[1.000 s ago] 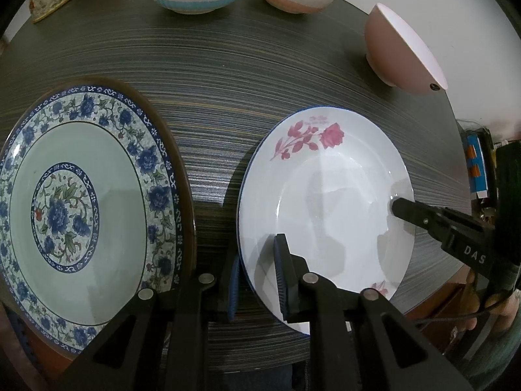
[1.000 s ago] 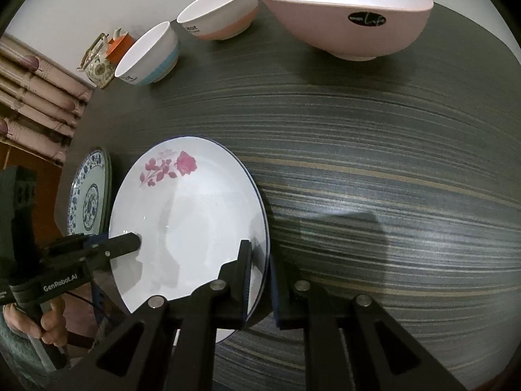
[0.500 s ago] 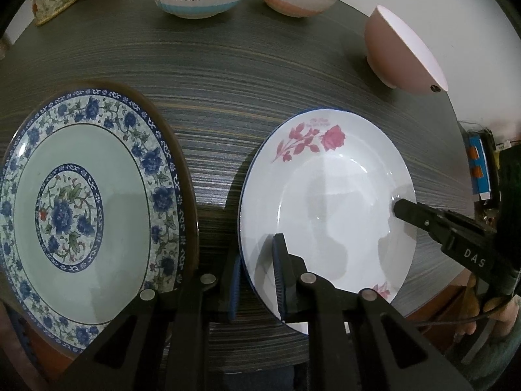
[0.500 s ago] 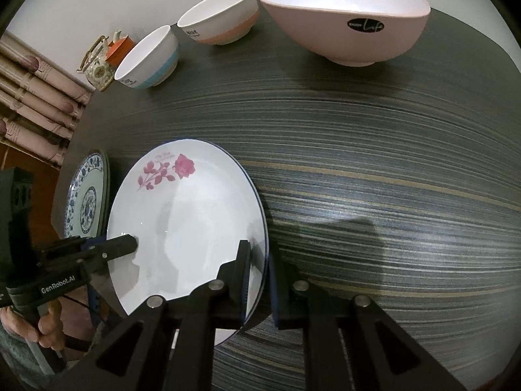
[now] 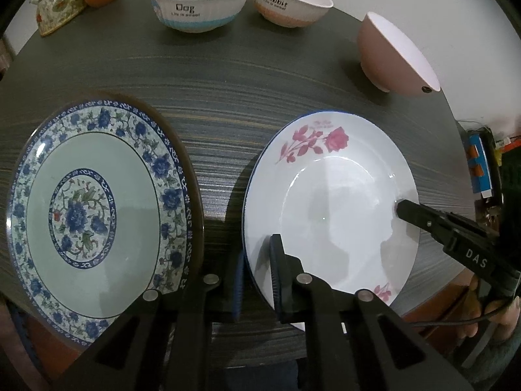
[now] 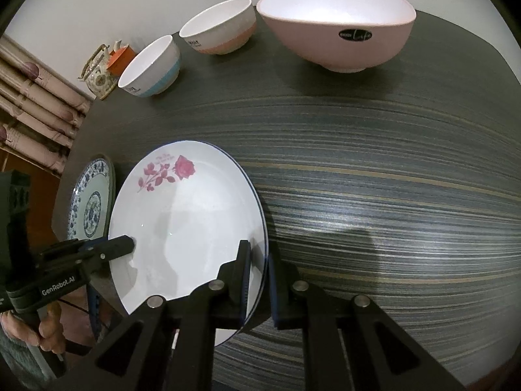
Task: Organize plates and bowls
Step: 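Carry the pink-flower plate toward the blue-and-white plate stack with both tools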
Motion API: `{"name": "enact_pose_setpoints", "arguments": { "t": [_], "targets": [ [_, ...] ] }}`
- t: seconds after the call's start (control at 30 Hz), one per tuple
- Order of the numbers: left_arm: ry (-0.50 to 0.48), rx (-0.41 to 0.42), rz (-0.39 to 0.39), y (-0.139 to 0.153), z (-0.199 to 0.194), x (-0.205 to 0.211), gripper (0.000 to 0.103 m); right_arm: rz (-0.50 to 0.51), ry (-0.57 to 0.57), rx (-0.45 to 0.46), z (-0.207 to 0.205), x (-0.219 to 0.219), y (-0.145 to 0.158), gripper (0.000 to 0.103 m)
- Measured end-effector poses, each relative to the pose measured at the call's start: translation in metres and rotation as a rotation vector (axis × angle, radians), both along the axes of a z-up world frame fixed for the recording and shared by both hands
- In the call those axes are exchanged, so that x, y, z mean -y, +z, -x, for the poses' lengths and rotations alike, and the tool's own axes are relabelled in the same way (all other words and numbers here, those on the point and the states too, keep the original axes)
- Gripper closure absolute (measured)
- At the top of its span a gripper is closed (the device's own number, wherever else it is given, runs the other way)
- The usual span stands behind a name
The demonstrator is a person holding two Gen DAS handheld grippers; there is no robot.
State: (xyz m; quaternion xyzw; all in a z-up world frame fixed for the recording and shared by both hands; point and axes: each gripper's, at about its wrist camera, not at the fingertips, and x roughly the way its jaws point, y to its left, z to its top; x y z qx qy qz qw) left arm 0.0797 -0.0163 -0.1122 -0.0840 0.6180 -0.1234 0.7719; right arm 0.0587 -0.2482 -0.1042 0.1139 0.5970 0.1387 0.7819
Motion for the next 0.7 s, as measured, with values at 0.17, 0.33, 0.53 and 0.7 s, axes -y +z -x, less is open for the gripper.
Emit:
{"name": "enact_pose_setpoints", "arguments": {
  "t": [0.17,0.33,0.53,0.7],
  "targets": [
    [0.009,0.018,0.0,0.011,0.005,-0.009,0.091,0.001,0.001,0.019,0.001,-0.003,0.008,0.093],
    [0.022,0.034,0.005,0.023,0.011,-0.019,0.091,-0.004,0.0,0.033,0.001,-0.009,0.017,0.093],
    [0.048,0.058,0.016,0.039,0.018,-0.045,0.091,-0.009,0.019,0.058,-0.001,-0.026,0.03,0.093],
    [0.087,0.069,0.009,0.048,0.022,-0.071,0.091,-0.025,0.046,0.067,-0.004,-0.049,0.037,0.093]
  ]
}}
